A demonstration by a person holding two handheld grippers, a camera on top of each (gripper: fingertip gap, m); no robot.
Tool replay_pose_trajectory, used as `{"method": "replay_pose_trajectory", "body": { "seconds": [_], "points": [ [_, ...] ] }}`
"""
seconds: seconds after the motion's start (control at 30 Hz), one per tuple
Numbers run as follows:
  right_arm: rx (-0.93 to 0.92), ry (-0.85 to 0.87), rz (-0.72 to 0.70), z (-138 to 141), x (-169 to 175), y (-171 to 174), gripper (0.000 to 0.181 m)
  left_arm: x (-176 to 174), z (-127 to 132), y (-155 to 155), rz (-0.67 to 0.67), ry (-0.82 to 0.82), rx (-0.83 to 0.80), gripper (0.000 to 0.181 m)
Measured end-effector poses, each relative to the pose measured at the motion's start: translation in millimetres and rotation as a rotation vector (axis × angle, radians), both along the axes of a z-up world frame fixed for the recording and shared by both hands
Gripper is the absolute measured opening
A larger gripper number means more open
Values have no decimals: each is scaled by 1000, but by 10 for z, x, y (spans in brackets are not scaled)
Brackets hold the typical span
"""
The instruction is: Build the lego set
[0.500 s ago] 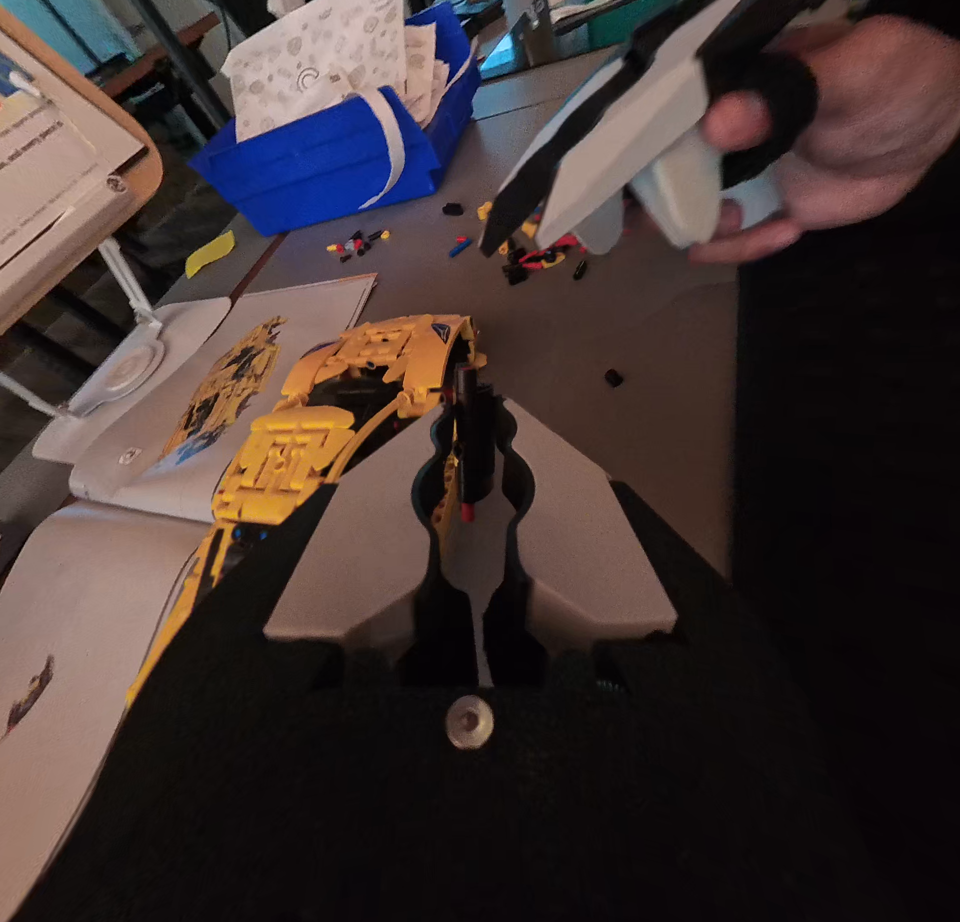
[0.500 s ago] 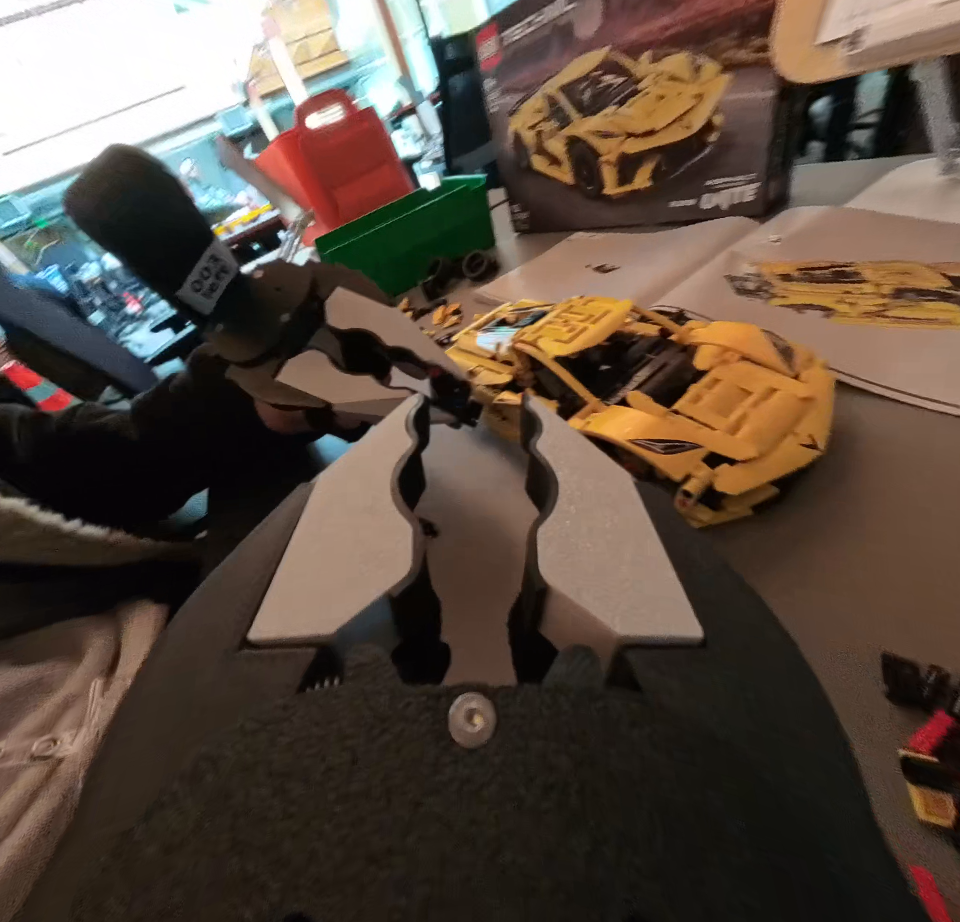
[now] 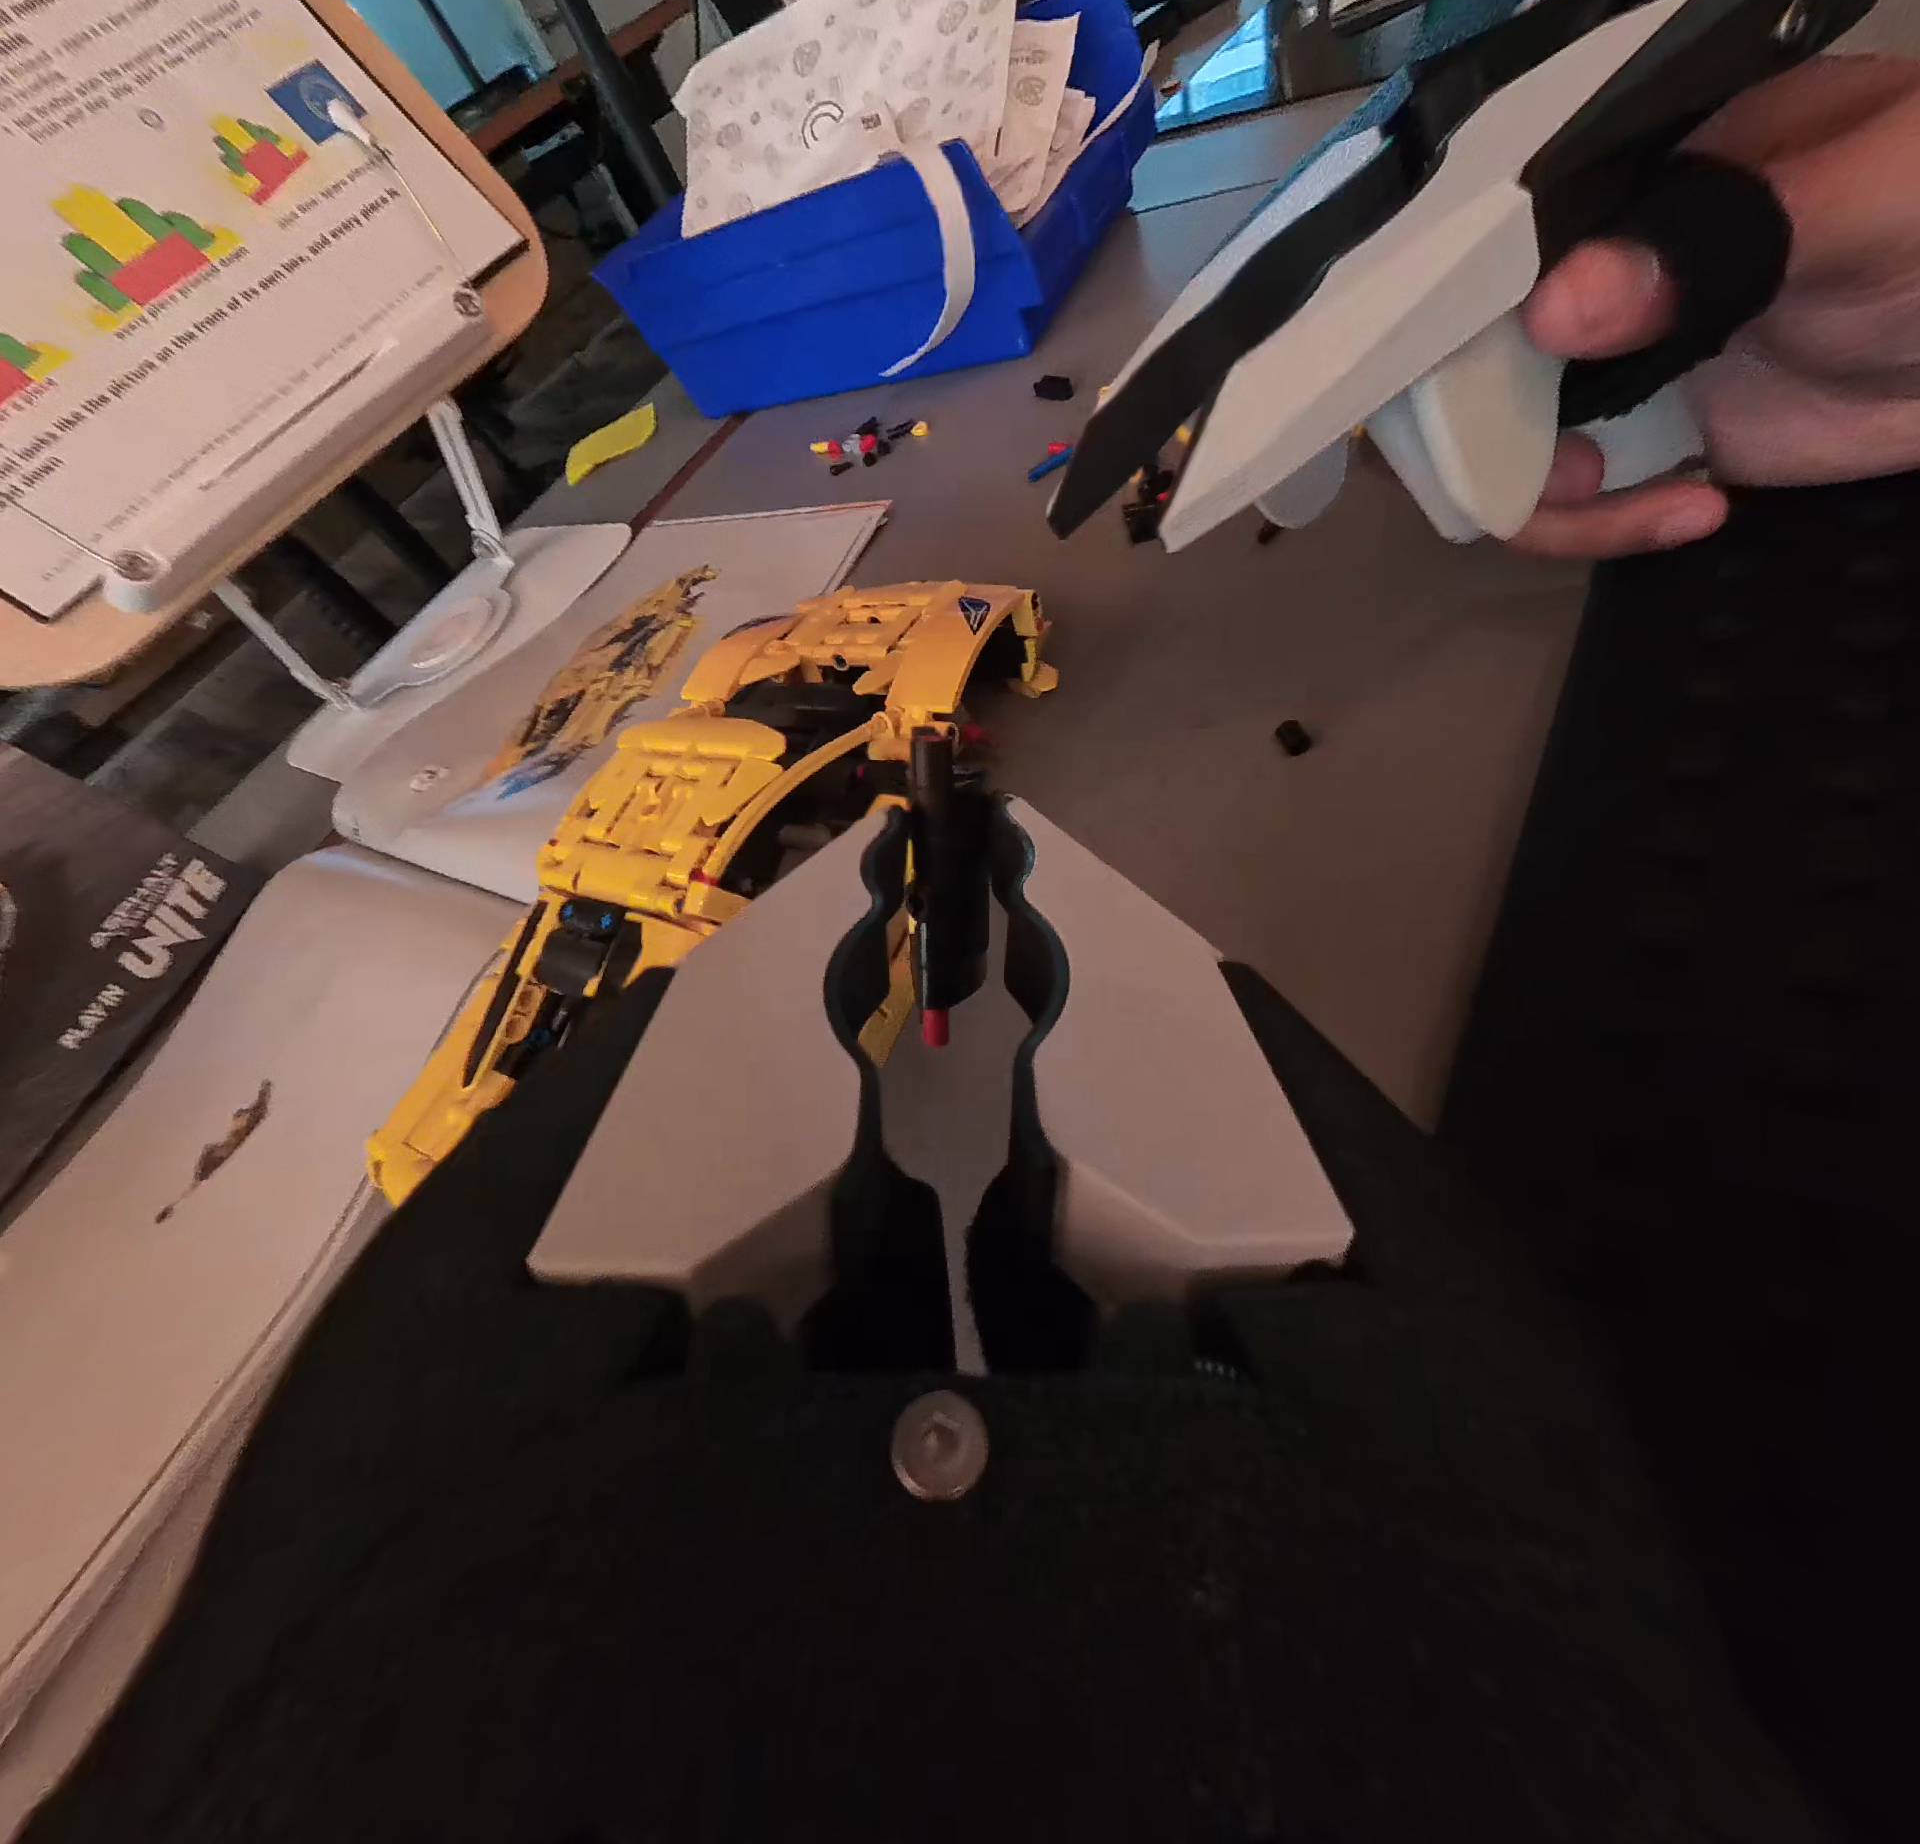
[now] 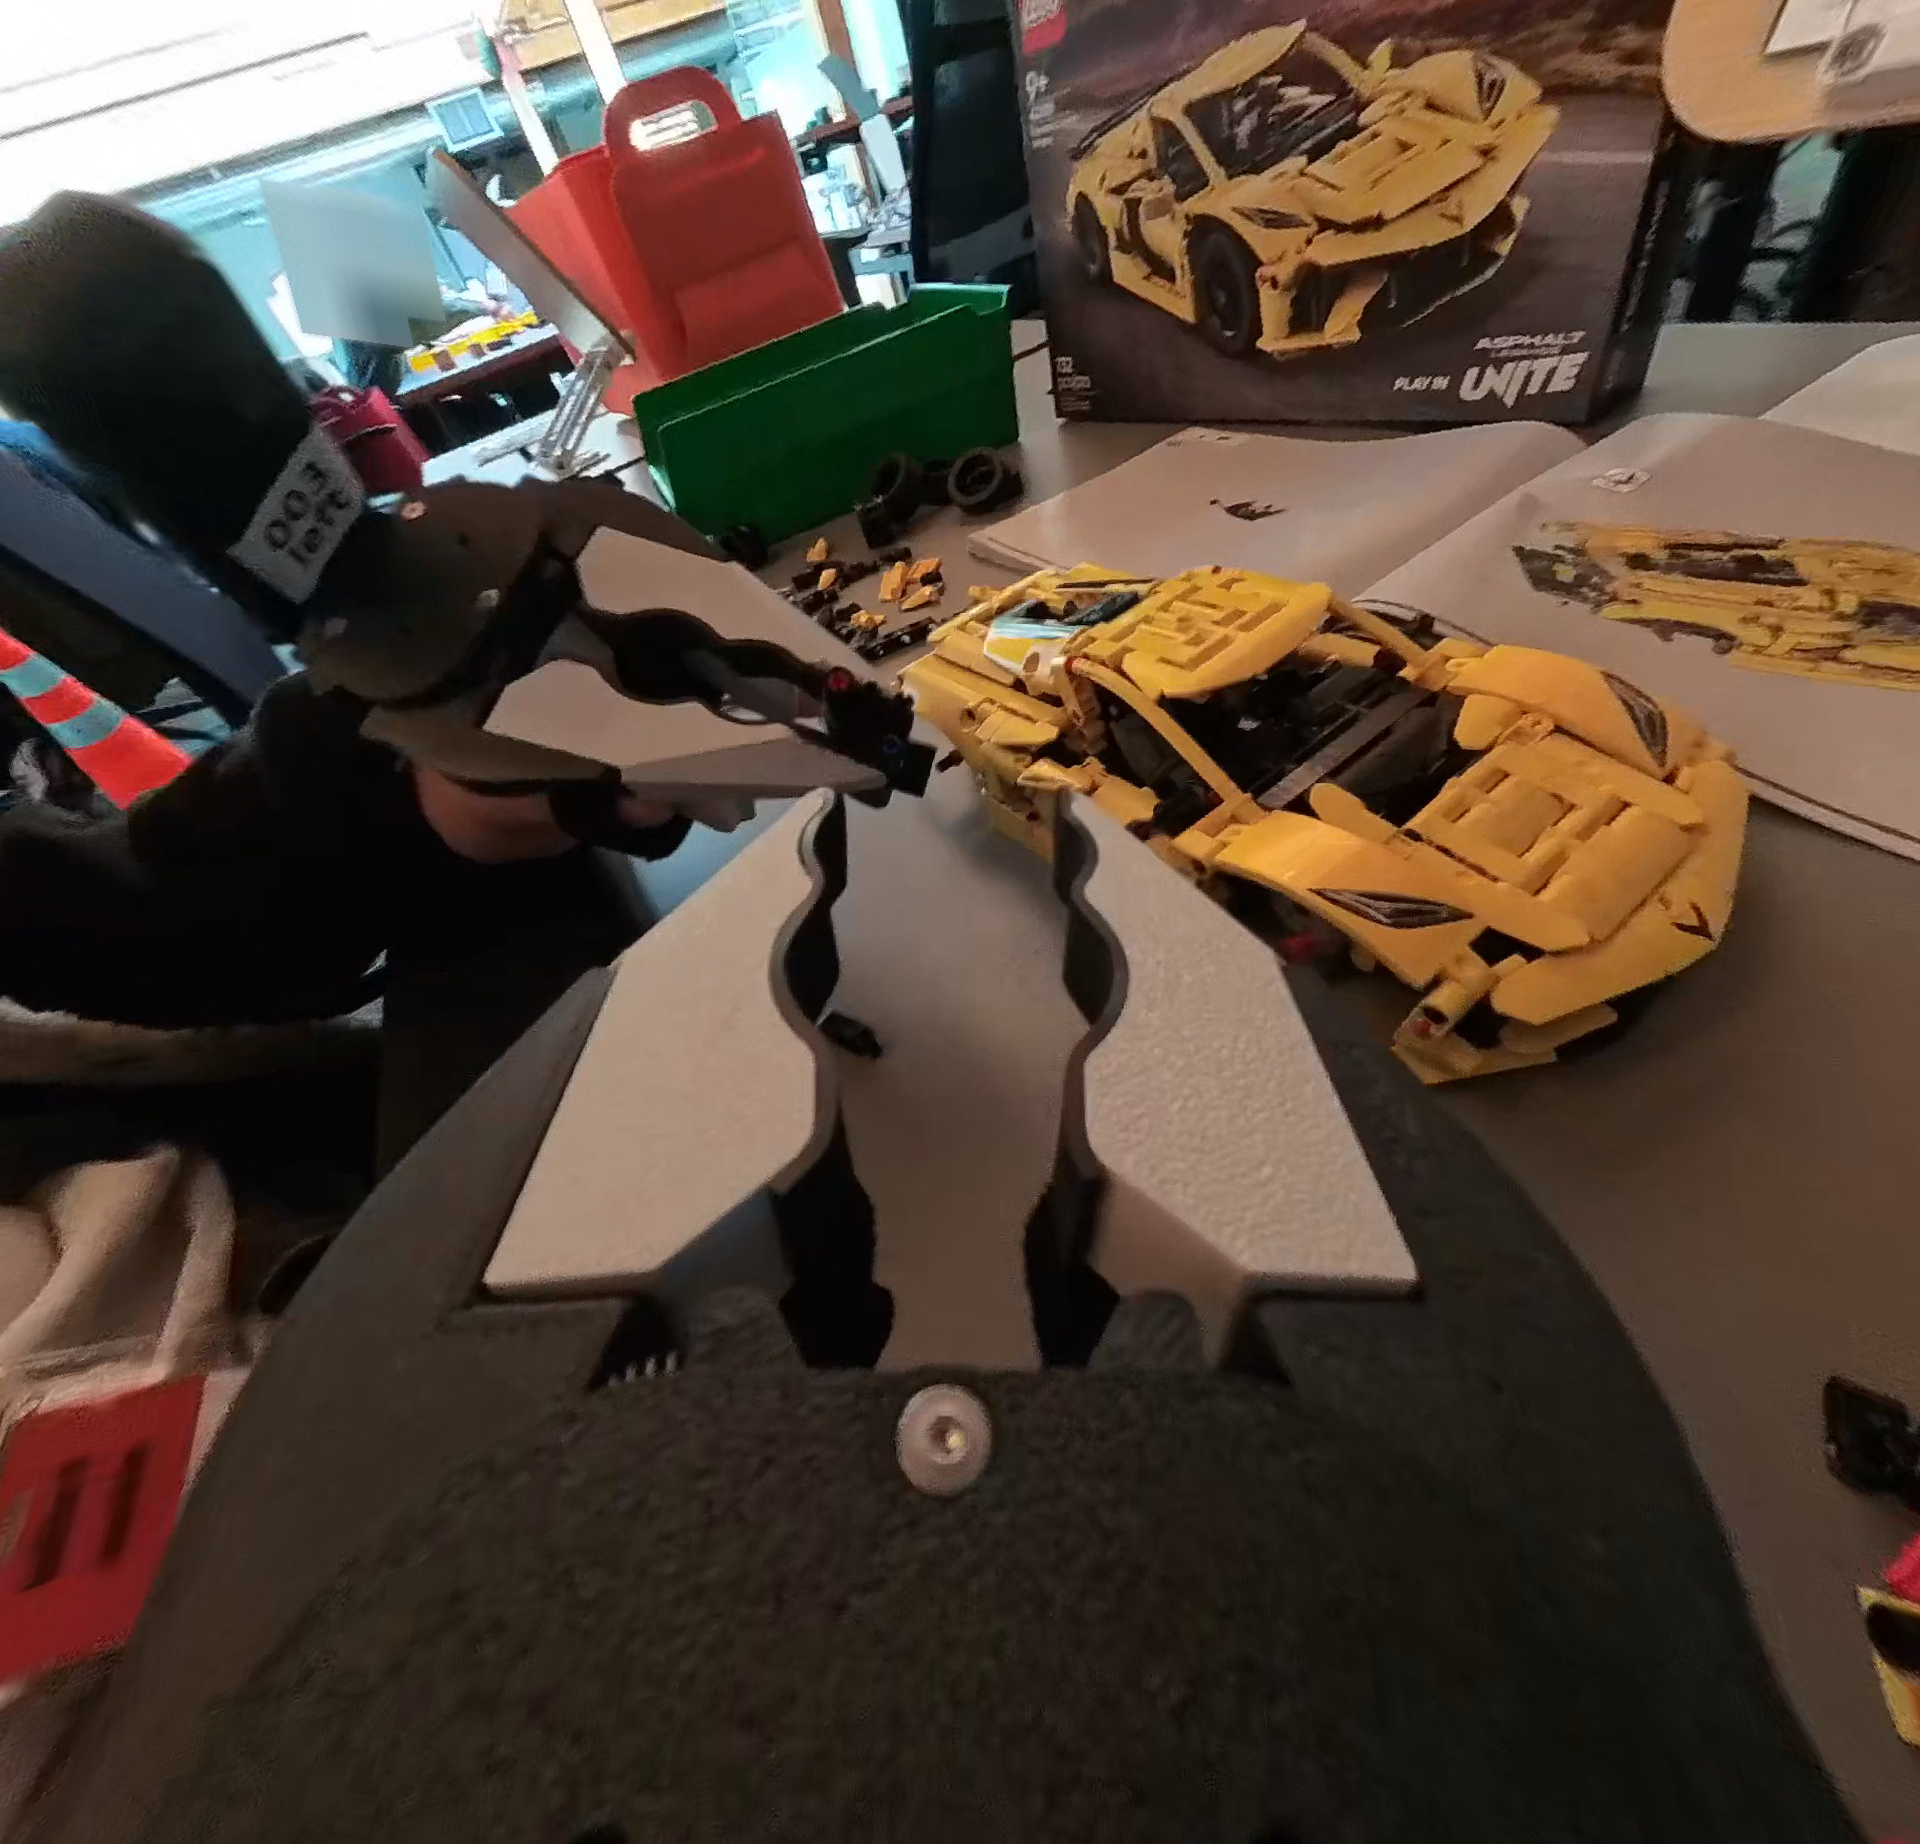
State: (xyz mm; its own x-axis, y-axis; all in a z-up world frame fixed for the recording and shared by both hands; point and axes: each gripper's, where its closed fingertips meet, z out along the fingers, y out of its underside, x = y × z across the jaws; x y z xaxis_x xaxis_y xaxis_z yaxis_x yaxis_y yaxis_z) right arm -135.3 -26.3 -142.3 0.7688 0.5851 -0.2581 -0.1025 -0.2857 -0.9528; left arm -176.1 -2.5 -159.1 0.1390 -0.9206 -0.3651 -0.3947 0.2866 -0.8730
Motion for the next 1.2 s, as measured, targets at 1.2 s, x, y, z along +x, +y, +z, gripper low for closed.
{"method": "replay_pose_trajectory", "body": {
  "seconds": [1.2],
  "points": [
    [84, 9, 28, 70, -227, 105, 23, 114, 94, -137, 57, -79, 40, 32]
  ]
}}
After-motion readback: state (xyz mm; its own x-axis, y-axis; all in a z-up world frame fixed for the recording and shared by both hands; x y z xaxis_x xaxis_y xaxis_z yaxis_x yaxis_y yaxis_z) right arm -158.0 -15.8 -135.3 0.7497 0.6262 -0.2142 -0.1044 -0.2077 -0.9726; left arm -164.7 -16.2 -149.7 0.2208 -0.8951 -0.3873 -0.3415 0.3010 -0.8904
